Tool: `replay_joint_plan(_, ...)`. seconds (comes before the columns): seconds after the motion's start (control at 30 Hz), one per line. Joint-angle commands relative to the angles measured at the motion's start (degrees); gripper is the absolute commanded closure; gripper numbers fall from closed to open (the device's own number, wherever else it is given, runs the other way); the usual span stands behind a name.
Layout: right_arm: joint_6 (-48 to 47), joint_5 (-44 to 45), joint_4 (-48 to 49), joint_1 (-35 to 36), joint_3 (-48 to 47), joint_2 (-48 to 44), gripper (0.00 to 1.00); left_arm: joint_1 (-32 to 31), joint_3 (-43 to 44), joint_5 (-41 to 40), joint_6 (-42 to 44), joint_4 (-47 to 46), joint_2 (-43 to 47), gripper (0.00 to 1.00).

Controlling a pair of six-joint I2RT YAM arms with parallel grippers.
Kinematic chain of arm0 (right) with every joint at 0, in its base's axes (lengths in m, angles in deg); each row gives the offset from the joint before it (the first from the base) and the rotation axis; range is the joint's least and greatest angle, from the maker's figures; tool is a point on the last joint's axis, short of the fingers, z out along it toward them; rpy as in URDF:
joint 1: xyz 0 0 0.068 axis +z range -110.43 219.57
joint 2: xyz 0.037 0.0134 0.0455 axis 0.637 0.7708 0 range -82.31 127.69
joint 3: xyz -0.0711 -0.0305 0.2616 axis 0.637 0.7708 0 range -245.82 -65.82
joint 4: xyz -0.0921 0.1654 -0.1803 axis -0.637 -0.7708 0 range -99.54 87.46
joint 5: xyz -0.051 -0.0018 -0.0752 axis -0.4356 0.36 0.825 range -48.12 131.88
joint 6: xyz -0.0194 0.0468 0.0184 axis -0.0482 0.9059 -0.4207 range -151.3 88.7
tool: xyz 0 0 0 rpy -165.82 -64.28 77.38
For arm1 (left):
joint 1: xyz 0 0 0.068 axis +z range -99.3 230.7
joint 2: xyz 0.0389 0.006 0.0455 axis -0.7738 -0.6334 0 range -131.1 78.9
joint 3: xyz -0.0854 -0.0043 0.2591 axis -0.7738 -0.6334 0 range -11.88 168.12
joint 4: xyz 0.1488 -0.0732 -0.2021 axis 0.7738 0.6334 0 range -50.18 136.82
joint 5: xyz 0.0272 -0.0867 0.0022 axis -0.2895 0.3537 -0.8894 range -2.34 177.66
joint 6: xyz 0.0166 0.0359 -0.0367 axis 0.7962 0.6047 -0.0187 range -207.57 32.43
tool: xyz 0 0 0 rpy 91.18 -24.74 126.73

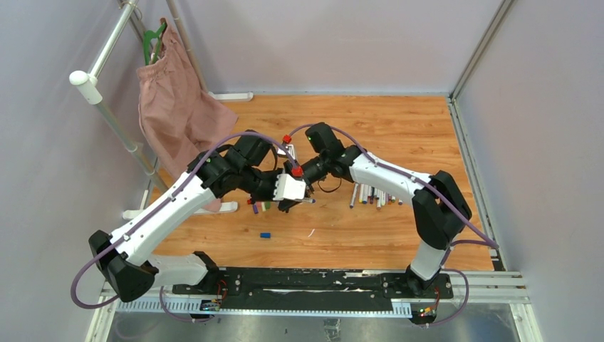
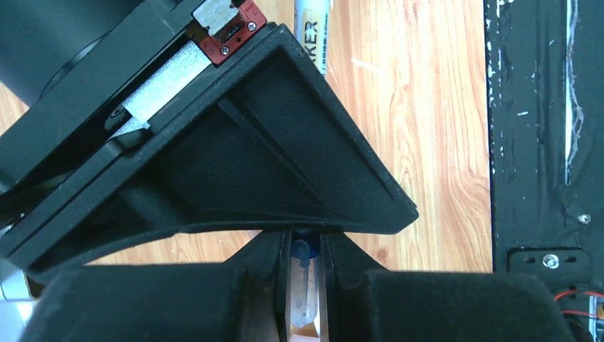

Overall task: Open the pen caps
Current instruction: Open the pen cap from the pen.

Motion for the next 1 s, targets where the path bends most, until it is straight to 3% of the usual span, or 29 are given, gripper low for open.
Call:
replay_joint_plan(0.0,3.4,2.2,4.1,-1.5,2.2,-2.9,0.66,-1.0,-1.0,0.6,-2.7,-4.0,1.5,1.0)
replay_joint_plan(0.2,4.8,1.7,5.2,-1.9,-0.3,-1.4,0.89,-1.0,-0.4,0.8,-3.0,-3.9,1.6,1.0)
replay_joint_plan(0.4,4.7,1.5,5.0,-3.7,-3.5,-0.6,0.75,-1.0,-1.7,1.3,-2.1,-3.9,2.2,1.0)
replay_joint_plan(0.47,4.7,1.4,4.9,-3.7,-5.6,0.5,0.82,-1.0,-1.5,1.4,-1.8,-3.9,2.0,1.0)
replay_joint_plan(0.53,5.2,0.9,4.9,-3.7,-7.4,2.0,0.99,-1.0,-1.2,1.3,-1.0,-3.9,1.6,1.0)
replay_joint_plan(0.73,1.1,1.4,-1.1,-3.5,-10.3,4.7,1.0,-1.0,1.4,-1.4,4.3,-2.7,0.4,1.0)
replay_joint_plan(0.97,-2.1,2.4,-4.8,-1.9,-12.2,5.1,1.0,-1.0,4.0,-3.7,2.9,-2.1,-3.8,1.0)
